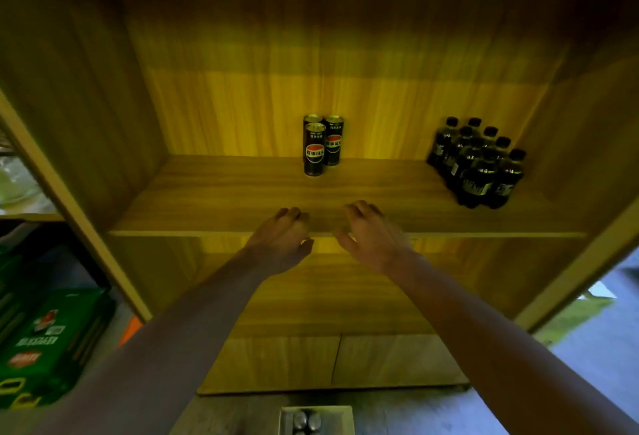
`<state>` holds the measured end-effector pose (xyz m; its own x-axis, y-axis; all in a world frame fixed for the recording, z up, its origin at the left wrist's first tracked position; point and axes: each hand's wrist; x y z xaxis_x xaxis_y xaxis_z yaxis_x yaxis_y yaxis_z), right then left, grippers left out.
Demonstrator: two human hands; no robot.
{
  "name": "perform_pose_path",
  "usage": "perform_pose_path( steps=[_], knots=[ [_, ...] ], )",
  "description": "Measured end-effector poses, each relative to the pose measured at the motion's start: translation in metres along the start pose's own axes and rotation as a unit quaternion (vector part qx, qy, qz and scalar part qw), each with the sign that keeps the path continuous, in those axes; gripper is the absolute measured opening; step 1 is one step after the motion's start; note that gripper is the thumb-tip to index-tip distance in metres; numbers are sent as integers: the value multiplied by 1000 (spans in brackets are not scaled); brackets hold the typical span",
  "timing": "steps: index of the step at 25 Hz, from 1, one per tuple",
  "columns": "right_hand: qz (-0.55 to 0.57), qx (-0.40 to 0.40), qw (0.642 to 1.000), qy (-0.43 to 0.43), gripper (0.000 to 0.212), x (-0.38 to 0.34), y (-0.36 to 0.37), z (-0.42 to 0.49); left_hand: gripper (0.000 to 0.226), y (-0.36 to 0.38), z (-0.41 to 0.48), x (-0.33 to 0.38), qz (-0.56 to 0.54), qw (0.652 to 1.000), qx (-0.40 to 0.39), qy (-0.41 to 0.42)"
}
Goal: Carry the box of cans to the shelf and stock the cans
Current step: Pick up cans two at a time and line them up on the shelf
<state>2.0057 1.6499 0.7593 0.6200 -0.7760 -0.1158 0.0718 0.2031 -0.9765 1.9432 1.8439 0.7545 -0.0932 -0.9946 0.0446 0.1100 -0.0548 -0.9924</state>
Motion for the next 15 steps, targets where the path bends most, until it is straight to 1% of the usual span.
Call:
perform_pose_path(
  steps=[4, 7, 9, 12, 13, 15],
  knots=[
    [11, -13, 1000, -12, 55, -12, 45, -25, 55, 44, -20, 4, -27, 1000, -8, -12],
    [23, -49, 998, -10, 54, -10, 109, -45, 53, 111, -36, 4, -54, 997, -48, -34],
    [30, -92, 995, -16, 53, -4, 172, -62, 53, 175, -53, 3, -69, 992, -89, -52],
    [44, -129, 991, -15, 52, 9, 293, -93, 51, 289, -77, 4, -89, 984, -134, -79],
    [47, -139, 989, -5, 52, 13, 334, -105, 50, 329, -86, 5, -97, 981, -144, -85],
    [55, -166, 985, 5, 54, 20, 437, -138, 50, 432, -113, 8, -104, 977, -167, -88]
  ],
)
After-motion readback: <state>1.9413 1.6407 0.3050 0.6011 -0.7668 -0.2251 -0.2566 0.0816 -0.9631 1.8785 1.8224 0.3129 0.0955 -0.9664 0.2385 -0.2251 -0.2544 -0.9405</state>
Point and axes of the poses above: each hand's wrist, its own z-axis towards the middle knuckle, its own y-axis out of the palm, x = y × z, and after that the axes turned 2 degrees about z, right-handed
